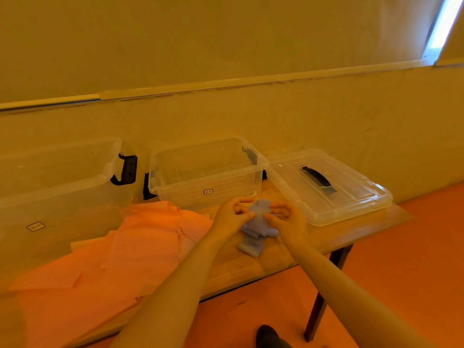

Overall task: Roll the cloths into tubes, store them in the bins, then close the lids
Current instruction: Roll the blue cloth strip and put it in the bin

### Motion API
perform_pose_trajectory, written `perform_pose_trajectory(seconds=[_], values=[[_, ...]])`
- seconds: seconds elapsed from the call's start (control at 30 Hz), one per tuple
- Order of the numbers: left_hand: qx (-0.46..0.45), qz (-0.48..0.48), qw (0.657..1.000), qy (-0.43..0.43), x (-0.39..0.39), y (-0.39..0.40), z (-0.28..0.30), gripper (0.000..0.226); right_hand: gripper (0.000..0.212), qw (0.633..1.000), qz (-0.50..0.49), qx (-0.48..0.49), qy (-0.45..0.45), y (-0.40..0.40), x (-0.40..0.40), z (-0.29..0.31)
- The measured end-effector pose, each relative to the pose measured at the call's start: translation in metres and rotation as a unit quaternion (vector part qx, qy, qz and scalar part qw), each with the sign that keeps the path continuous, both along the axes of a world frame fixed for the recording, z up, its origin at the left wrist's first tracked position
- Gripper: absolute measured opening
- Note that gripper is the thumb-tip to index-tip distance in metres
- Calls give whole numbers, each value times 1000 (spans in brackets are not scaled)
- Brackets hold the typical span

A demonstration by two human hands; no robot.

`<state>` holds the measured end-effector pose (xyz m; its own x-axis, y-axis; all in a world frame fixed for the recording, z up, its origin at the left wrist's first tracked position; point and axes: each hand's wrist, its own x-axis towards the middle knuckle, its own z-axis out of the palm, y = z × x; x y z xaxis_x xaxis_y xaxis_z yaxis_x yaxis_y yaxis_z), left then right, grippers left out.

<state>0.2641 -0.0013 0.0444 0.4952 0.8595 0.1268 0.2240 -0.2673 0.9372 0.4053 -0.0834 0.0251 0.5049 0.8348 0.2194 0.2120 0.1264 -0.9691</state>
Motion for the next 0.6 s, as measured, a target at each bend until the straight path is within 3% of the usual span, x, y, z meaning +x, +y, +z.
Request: perform_pose_trajectory(seconds=[0.17, 0.6], values=[[7, 14, 1000, -22, -7, -5, 23, 28, 14, 1000, 18, 20, -6, -1, -4, 25], [94, 63, 992, -59, -52, -6, 113, 21, 29, 992, 59, 54, -102, 14, -43, 123]])
